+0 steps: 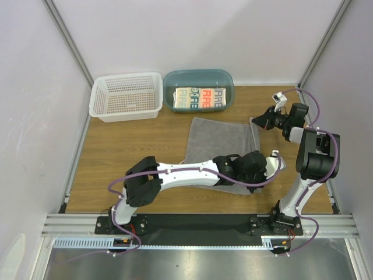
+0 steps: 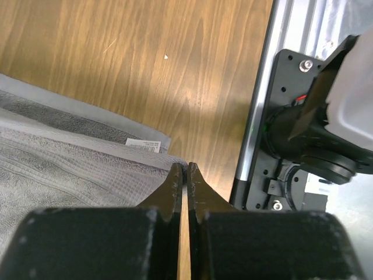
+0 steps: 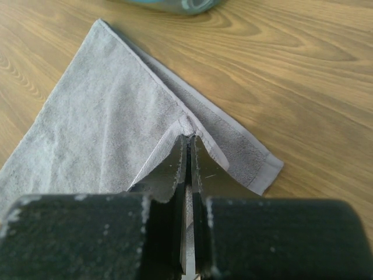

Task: Fold and stack the towels
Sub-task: Fold the towel

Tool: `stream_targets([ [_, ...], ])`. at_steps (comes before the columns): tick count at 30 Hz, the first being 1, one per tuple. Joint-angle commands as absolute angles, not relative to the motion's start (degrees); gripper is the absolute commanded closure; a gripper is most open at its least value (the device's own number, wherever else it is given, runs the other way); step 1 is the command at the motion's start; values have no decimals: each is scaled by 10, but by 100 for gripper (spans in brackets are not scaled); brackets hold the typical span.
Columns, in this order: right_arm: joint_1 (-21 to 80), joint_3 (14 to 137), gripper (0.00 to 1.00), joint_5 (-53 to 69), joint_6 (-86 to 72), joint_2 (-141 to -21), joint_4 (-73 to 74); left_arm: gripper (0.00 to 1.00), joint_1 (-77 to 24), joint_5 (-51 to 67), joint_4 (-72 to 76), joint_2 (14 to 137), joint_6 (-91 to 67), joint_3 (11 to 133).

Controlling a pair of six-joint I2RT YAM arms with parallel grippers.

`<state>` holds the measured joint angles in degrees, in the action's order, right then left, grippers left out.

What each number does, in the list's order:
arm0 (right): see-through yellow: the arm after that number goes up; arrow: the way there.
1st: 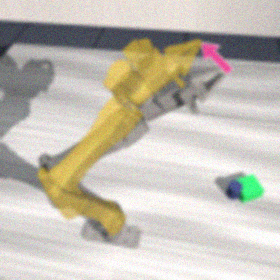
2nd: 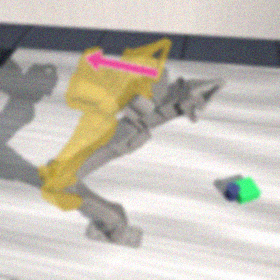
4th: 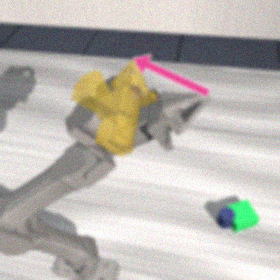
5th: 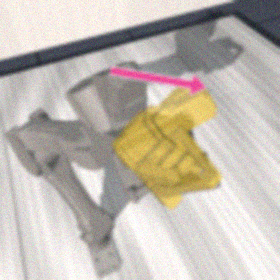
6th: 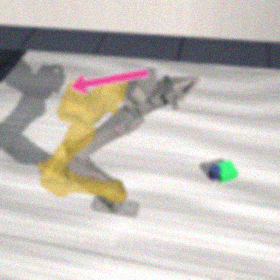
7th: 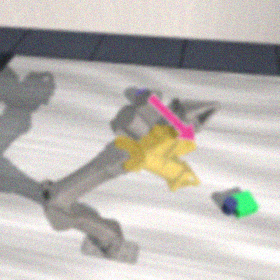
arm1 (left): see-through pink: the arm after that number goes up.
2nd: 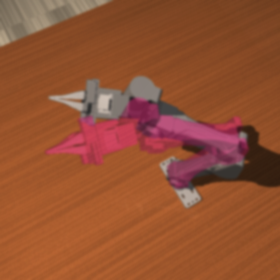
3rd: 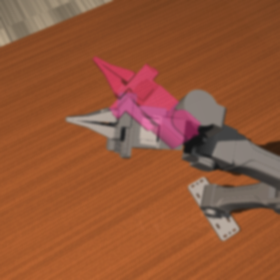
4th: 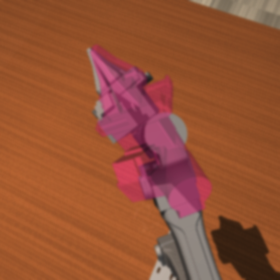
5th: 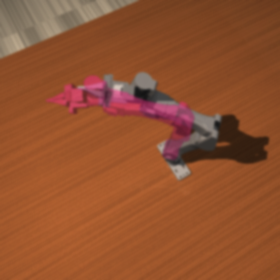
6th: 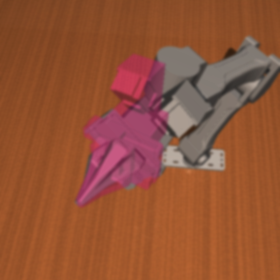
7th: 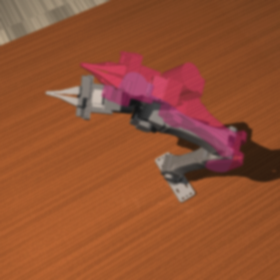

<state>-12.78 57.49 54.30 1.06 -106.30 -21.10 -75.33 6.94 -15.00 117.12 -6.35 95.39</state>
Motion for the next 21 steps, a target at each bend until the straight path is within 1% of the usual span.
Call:
stream_targets([
  [1, -139, 590, 100, 493, 16, -1069, -293, 97, -770, 155, -182, 1178, -56, 995],
  [10, -157, 594, 100, 498, -8, -1082, -306, 96, -759, 151, -174, 1190, -54, 995],
  [12, -158, 599, 100, 508, -18, -1083, -306, 99, -756, 141, -174, 1187, -63, 993],
  [13, -157, 600, 100, 511, -28, -1082, -310, 100, -753, 124, -173, 1184, -69, 986],
  [15, -157, 600, 100, 512, -38, -1074, -316, 100, -745, 101, -157, 1159, -92, 967],
  [16, -157, 600, 100, 515, -45, -1069, -323, 100, -740, 95, -142, 1144, -104, 931],
  [17, -154, 601, 100, 517, -62, -1061, -330, 100, -724, 91, -101, 1104, -137, 907],
  [19, -144, 603, 100, 523, -85, -1051, -355, 100, -706, 85, -61, 1058, -167, 830],
  [20, -136, 606, 100, 523, -94, -1046, -359, 99, -689, 69, -43, 1015, -187, 809],
  [21, -114, 616, 100, 519, -90, -1035, -358, 100, -682, 59, -29, 991, -192, 790],
])
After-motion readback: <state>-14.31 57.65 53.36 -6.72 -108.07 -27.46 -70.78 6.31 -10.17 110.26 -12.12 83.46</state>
